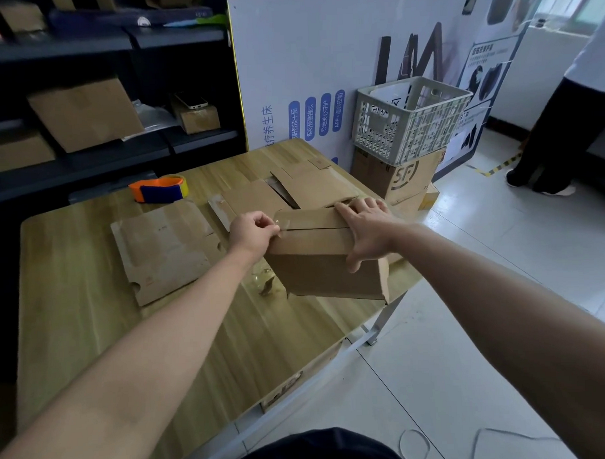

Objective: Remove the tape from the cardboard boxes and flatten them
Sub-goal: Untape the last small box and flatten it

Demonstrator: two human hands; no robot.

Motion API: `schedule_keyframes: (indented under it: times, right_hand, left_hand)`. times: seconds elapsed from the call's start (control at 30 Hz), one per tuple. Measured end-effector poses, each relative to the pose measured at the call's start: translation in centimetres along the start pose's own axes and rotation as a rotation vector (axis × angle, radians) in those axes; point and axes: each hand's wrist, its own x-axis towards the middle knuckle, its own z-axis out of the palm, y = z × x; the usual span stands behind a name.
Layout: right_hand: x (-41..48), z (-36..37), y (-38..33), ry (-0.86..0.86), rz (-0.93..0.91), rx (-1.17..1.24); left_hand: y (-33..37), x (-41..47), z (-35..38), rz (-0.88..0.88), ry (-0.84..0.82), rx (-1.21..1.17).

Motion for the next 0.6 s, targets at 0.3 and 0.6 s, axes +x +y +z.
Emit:
schedule_keyframes:
  times: [0.3,0.6]
  right_hand:
    - [-0.4,-2.0,2.3,0.071,0.085,0.069]
    - [-0.2,-2.4,5.2,0.156,0.211,0.127]
  left_hand:
    - [-1.2,2.6,-1.2,-0.408,0.42,-0.437]
    - [-5.8,3.8,-3.4,-0.562,0.568,-0.3]
